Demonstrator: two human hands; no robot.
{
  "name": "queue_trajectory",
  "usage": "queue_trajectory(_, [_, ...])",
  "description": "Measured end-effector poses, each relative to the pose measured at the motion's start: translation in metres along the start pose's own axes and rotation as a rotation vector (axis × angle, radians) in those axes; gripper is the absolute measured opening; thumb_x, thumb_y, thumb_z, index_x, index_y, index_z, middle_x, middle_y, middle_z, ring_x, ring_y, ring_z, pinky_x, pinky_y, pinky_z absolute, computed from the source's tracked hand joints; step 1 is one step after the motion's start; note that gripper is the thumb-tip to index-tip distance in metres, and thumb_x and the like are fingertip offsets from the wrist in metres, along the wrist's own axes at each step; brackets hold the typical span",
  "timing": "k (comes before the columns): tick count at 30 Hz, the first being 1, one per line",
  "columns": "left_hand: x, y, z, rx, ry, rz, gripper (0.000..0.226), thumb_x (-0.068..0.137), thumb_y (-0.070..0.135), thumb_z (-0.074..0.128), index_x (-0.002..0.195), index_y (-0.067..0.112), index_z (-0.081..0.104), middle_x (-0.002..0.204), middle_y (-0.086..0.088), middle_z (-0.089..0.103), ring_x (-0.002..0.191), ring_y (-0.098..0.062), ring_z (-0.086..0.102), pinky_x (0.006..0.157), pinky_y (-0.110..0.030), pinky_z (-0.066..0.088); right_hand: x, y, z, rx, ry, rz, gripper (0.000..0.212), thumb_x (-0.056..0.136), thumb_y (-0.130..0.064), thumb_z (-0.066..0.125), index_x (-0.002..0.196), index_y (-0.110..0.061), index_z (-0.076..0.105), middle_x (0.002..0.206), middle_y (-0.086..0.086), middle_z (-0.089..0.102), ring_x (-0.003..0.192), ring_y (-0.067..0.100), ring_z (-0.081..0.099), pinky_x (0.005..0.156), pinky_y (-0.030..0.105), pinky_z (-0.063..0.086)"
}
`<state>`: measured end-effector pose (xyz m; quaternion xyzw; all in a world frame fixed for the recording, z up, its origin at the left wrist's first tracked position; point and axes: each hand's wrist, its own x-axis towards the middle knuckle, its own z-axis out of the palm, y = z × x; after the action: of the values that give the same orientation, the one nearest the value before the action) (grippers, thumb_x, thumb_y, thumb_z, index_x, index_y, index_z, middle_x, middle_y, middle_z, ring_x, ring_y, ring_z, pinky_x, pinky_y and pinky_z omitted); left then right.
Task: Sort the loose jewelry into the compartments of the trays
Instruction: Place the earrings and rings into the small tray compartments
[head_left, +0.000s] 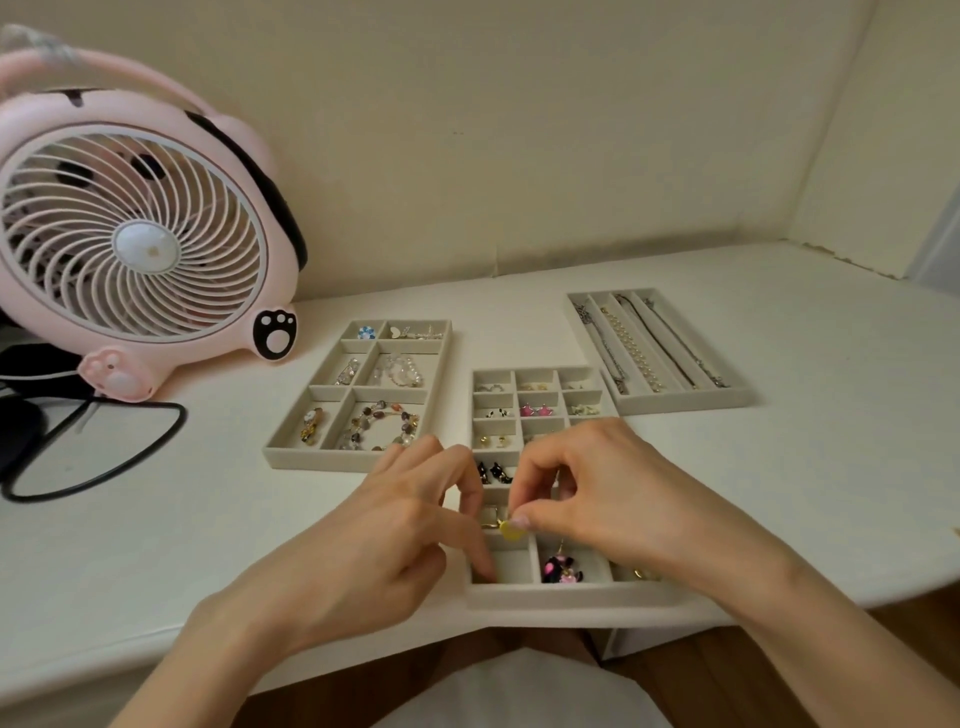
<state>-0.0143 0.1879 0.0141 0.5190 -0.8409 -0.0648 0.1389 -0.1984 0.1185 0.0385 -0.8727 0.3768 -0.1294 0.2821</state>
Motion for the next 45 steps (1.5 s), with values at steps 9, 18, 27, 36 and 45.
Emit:
queue_trajectory(9, [0.004, -0.001, 0.009, -0.227, 0.256, -0.16, 0.015, 0.079, 0.035, 0.045, 0.086, 0.035, 0.058, 0.09, 0.017, 0.054, 0.089, -0.011, 0.046, 0.077, -0.022, 0.037, -0.001, -0.006, 0.006, -0.104, -0.064, -0.03, 0.001, 0.079, -0.028, 0.073, 0.078, -0.028, 0.072, 0.079, -0.012, 0.067, 0.071, 0.0, 0.056, 0.066, 0.018, 0.045])
queue_trajectory(18, [-0.005, -0.005, 0.015, -0.085, 0.085, -0.079, 0.037, 0.064, 0.069, 0.063, 0.082, 0.038, 0.052, 0.086, 0.02, 0.051, 0.086, 0.003, 0.04, 0.078, -0.013, 0.031, 0.004, -0.013, 0.009, -0.386, -0.115, -0.151, 0.01, 0.083, -0.019, 0.067, 0.083, -0.027, 0.072, 0.085, -0.012, 0.057, 0.082, 0.007, 0.053, 0.073, 0.025, 0.043])
queue_trajectory(27, [0.003, -0.003, 0.019, 0.003, 0.142, -0.071, 0.033, 0.066, 0.063, 0.061, 0.076, 0.036, 0.045, 0.076, 0.019, 0.046, 0.077, -0.001, 0.04, 0.072, -0.023, 0.035, 0.009, -0.009, 0.007, -0.385, -0.087, -0.161, 0.005, 0.082, -0.024, 0.069, 0.082, -0.029, 0.07, 0.088, -0.01, 0.06, 0.086, 0.008, 0.056, 0.075, 0.026, 0.043])
queue_trajectory(36, [0.012, -0.014, 0.022, -0.023, 0.158, -0.116, 0.03, 0.065, 0.054, 0.063, 0.078, 0.037, 0.043, 0.077, 0.019, 0.046, 0.077, 0.001, 0.041, 0.068, -0.016, 0.033, 0.019, 0.002, 0.003, -0.314, 0.024, -0.148, 0.004, 0.082, -0.026, 0.068, 0.084, -0.03, 0.068, 0.085, -0.015, 0.058, 0.077, 0.0, 0.046, 0.069, 0.023, 0.036])
queue_trajectory(45, [0.022, -0.018, 0.023, -0.048, 0.194, -0.151, 0.027, 0.066, 0.053, 0.061, 0.073, 0.037, 0.04, 0.076, 0.017, 0.044, 0.075, -0.004, 0.044, 0.068, -0.026, 0.04, 0.024, 0.032, -0.014, -0.128, 0.182, -0.052, 0.009, 0.08, -0.027, 0.072, 0.075, -0.034, 0.068, 0.077, -0.015, 0.063, 0.069, -0.003, 0.051, 0.062, 0.013, 0.036])
